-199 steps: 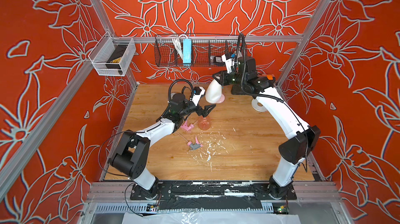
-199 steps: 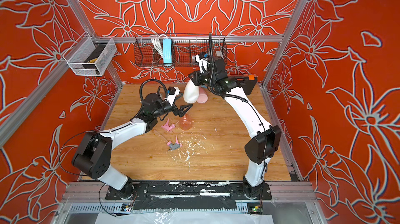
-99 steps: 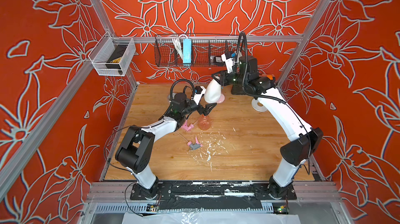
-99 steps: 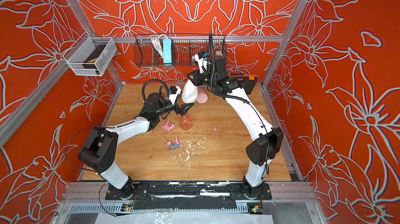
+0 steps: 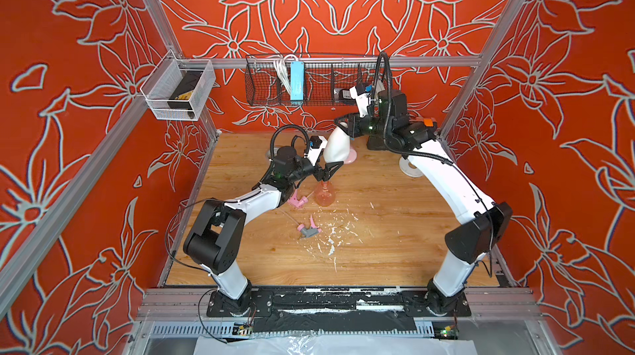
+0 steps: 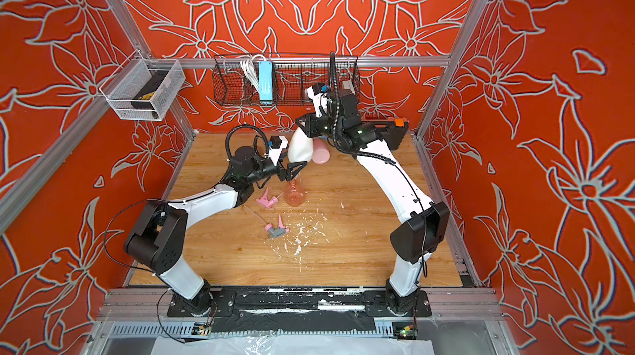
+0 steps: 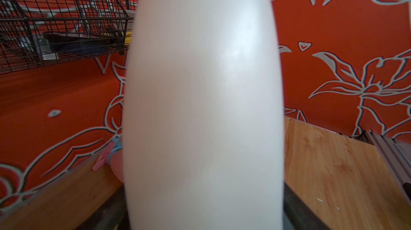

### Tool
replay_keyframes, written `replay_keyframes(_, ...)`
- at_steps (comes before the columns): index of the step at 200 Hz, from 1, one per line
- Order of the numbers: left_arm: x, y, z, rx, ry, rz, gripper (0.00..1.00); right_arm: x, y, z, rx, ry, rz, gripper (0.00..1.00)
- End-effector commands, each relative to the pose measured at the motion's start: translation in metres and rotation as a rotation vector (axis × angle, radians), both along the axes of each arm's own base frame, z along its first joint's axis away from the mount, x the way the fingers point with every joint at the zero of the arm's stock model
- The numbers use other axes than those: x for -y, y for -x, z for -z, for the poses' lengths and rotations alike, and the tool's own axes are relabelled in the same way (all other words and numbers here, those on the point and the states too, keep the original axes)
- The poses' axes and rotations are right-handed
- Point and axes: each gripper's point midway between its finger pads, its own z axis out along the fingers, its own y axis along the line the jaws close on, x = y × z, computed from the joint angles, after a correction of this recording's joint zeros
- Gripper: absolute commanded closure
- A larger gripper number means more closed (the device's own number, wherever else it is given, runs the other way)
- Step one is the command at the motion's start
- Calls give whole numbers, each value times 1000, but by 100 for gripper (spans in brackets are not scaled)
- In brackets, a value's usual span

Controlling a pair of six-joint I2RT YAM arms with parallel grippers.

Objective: Attach spray nozzles to spray bottles
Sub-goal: Pick up the spray bottle from the center of the board, then move the spray bottle to the center of the board.

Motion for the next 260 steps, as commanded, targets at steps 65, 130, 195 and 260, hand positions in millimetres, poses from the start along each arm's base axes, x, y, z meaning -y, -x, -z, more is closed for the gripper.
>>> replay_keyframes(65,-7,13,-10,106,-18,-18,41,2,16,-16,14,-9,-22,55)
replay_keyframes(130,-64,-10,-5,-54,26,-298,43,35,32,-8,-8,106,67,28)
replay_keyframes(195,-220,-10,-26,-137,184,-934,41,-14,106,115,-141,261,-81,37)
replay_keyframes(260,-242,28,-8,-169,349,-992,43,-22,70,191,-71,374,56,30)
